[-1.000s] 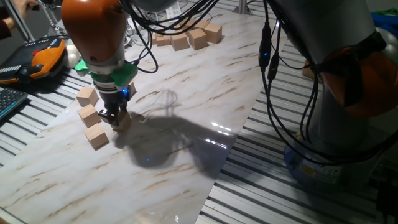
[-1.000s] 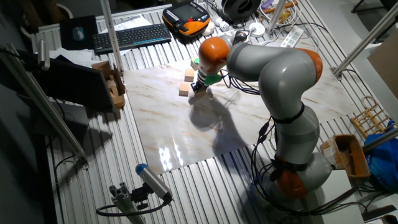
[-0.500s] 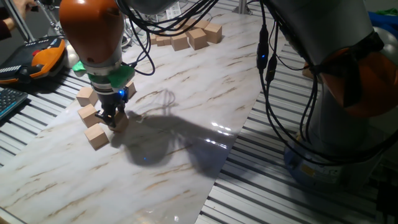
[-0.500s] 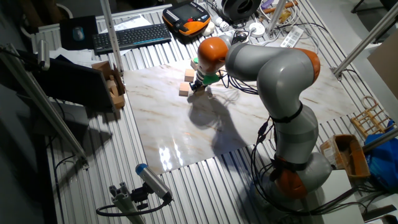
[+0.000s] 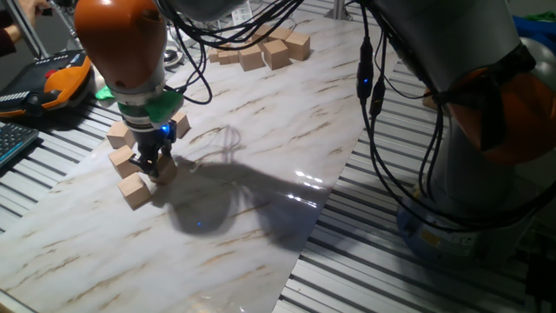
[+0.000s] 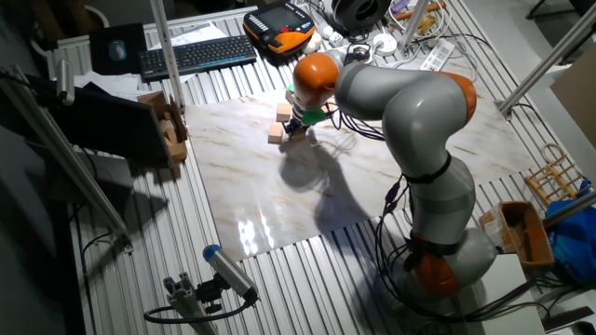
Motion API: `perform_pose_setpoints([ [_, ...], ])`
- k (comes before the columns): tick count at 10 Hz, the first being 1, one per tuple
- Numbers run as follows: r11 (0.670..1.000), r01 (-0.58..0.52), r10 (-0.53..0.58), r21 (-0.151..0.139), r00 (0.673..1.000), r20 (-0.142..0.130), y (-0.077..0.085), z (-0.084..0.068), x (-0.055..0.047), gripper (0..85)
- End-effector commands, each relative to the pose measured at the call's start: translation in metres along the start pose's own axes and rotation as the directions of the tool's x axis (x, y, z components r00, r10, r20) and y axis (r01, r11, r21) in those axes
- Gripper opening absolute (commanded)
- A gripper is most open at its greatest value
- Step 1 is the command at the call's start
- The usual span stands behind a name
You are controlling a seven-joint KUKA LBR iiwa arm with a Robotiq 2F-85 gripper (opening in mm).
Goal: Stack the blocks into a pyramid shape
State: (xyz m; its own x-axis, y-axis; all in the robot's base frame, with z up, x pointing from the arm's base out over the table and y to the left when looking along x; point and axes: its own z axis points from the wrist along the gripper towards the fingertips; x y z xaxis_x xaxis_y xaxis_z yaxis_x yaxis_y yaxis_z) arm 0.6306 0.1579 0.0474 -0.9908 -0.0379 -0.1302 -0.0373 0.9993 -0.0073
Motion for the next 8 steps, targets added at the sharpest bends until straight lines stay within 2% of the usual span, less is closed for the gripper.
perform_pose_setpoints([
  [1, 1.0, 0.002, -0.002, -0.004, 1.0, -0.001, 0.0001, 0.0013, -0.0011, 0.0],
  [8, 1.0, 0.003, -0.003, 0.005, 1.0, 0.0, 0.001, 0.0029, -0.0037, 0.0],
])
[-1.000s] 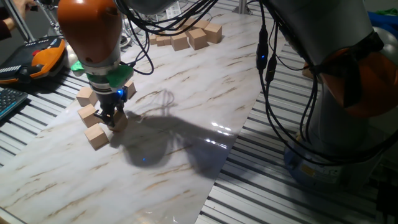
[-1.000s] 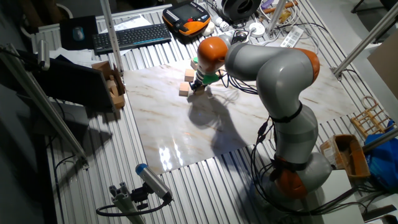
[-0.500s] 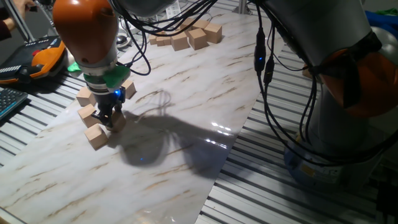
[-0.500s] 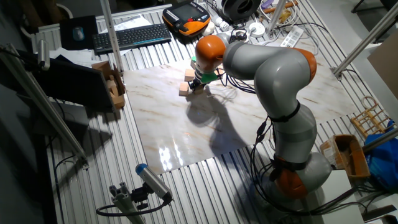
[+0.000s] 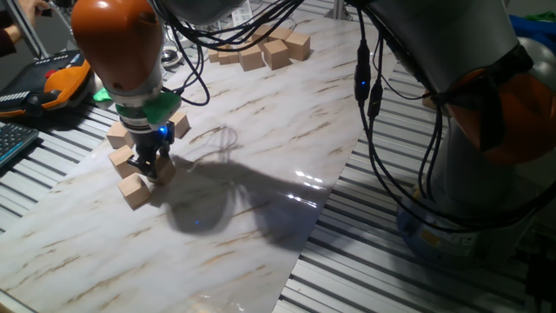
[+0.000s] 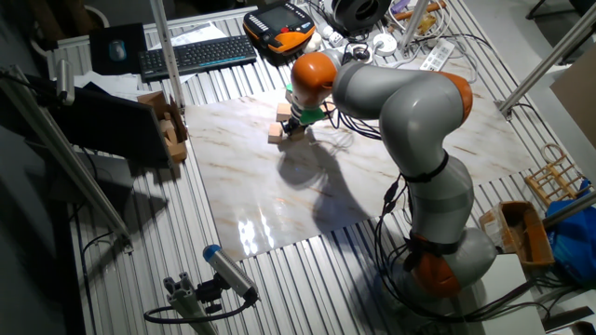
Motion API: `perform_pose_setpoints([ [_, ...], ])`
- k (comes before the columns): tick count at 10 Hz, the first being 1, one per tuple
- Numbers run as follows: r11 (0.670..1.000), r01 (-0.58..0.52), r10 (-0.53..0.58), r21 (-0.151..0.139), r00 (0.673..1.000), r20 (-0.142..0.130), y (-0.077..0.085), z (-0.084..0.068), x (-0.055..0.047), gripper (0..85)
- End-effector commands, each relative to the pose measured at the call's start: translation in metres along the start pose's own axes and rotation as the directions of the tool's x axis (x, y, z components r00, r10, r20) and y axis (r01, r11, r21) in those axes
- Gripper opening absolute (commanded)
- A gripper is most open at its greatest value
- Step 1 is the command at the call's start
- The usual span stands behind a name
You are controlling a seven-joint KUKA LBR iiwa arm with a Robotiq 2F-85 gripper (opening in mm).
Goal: Stack the blocks into a pyramid shape
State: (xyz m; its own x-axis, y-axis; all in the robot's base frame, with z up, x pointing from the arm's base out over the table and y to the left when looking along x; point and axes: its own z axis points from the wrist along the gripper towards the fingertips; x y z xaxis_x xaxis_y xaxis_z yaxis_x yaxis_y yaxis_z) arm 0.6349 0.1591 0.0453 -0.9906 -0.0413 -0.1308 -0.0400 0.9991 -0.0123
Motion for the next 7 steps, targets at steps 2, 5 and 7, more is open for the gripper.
perform_pose_setpoints([
  [2, 1.0, -0.001, 0.001, 0.0, 1.0, -0.001, 0.0001, 0.0008, 0.0, 0.0],
  [5, 1.0, 0.0, 0.0, -0.004, 1.0, 0.001, 0.0004, 0.0019, -0.0003, 0.0],
  [7, 1.0, -0.007, 0.007, -0.004, 1.0, 0.015, 0.0007, 0.0021, -0.0003, 17.0],
])
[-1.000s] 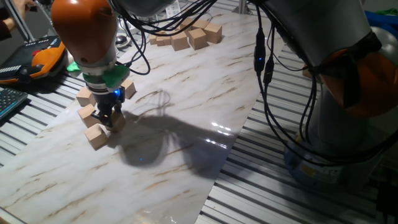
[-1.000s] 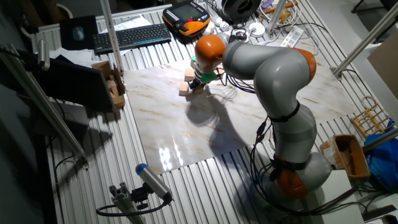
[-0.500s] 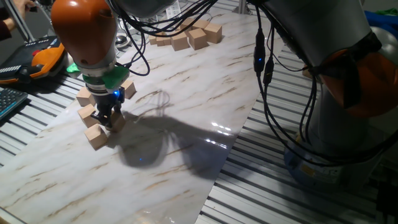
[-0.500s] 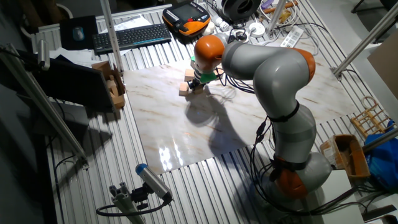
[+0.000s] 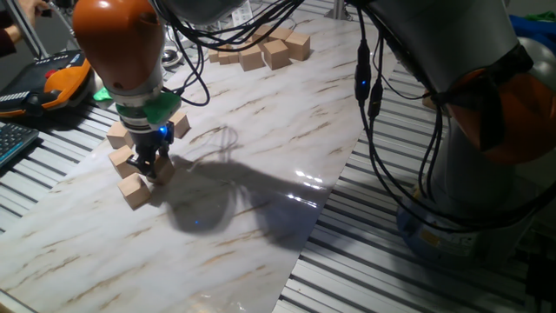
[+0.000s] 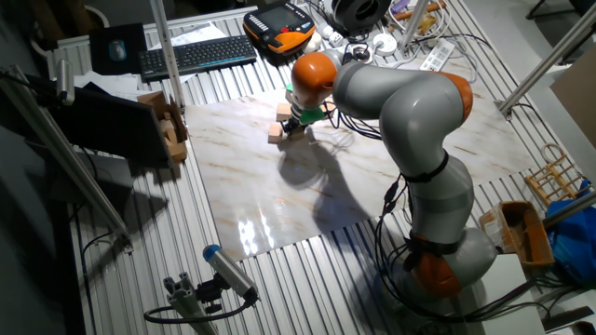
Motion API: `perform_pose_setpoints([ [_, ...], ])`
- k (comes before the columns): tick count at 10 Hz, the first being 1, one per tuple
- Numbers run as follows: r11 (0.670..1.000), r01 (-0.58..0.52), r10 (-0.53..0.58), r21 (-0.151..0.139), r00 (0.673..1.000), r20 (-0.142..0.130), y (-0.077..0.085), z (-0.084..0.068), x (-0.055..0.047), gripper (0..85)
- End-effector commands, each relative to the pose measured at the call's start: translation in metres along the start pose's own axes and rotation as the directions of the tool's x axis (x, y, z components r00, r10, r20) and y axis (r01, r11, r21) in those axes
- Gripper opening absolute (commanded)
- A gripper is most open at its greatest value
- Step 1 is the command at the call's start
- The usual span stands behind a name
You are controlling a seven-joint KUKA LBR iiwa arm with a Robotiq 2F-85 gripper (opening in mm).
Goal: Stack the blocks into a pyramid shape
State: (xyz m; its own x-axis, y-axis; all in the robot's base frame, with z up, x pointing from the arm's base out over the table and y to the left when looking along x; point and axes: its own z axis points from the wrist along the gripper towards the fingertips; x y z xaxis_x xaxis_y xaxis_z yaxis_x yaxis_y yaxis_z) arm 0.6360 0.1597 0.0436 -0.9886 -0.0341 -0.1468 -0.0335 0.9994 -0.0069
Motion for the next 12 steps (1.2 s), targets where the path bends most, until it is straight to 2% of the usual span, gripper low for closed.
perform_pose_setpoints([
  [1, 1.0, -0.006, 0.006, 0.001, 1.0, 0.005, 0.0, 0.0, 0.001, 34.0],
  [2, 1.0, -0.01, 0.01, -0.001, 1.0, 0.011, 0.0, 0.0, 0.001, 34.0],
  [4, 1.0, -0.014, 0.014, -0.002, 1.0, 0.02, 0.001, -0.001, 0.001, 68.0],
  [8, 1.0, -0.011, 0.011, -0.012, 1.0, 0.027, 0.001, -0.005, 0.001, 68.0],
  [10, 1.0, -0.009, 0.009, -0.011, 1.0, 0.017, 0.002, -0.017, 0.002, 68.0],
  [12, 1.0, -0.016, 0.016, -0.005, 1.0, -0.001, 0.006, -0.037, 0.0, 68.0],
])
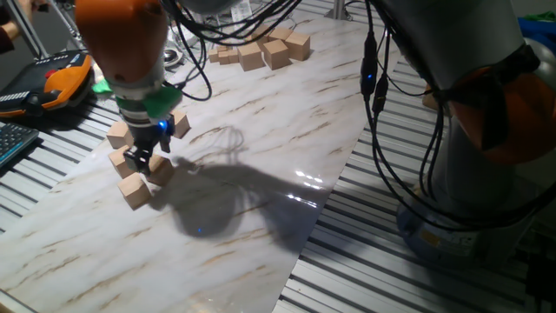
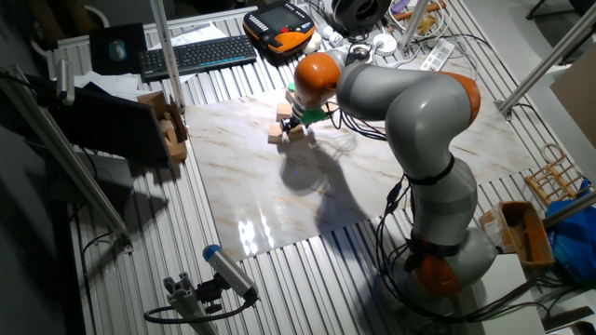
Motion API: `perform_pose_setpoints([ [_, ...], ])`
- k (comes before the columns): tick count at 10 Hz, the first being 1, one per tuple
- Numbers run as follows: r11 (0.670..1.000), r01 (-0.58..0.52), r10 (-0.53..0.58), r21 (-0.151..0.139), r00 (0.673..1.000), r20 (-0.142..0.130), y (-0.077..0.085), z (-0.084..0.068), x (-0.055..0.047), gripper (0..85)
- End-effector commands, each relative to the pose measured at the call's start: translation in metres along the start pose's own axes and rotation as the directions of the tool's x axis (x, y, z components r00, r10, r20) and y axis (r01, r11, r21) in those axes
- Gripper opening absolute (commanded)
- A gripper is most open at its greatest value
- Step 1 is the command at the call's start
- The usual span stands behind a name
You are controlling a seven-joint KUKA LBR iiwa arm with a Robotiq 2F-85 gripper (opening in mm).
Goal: Stack the blocks into a pyramid shape
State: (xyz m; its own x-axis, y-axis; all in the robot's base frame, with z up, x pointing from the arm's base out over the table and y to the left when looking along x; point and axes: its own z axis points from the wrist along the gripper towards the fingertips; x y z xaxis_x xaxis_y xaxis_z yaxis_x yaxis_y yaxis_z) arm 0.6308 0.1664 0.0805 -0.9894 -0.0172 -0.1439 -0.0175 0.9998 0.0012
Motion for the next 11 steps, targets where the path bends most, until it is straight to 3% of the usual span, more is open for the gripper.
perform_pose_setpoints([
  [1, 1.0, -0.003, 0.003, 0.002, 1.0, -0.009, 0.005, -0.011, -0.002, 68.0],
  [4, 1.0, 0.024, -0.024, -0.001, 1.0, 0.006, 0.039, -0.034, -0.006, 68.0],
  [6, 0.998, 0.065, -0.065, 0.0, 0.998, 0.017, 0.055, -0.032, -0.004, 68.0],
  [8, 1.0, -0.01, 0.01, -0.015, 0.999, 0.031, 0.066, -0.024, 0.002, 68.0],
  [11, 0.982, -0.188, 0.188, 0.023, 0.982, -0.016, 0.065, -0.024, 0.001, 68.0],
])
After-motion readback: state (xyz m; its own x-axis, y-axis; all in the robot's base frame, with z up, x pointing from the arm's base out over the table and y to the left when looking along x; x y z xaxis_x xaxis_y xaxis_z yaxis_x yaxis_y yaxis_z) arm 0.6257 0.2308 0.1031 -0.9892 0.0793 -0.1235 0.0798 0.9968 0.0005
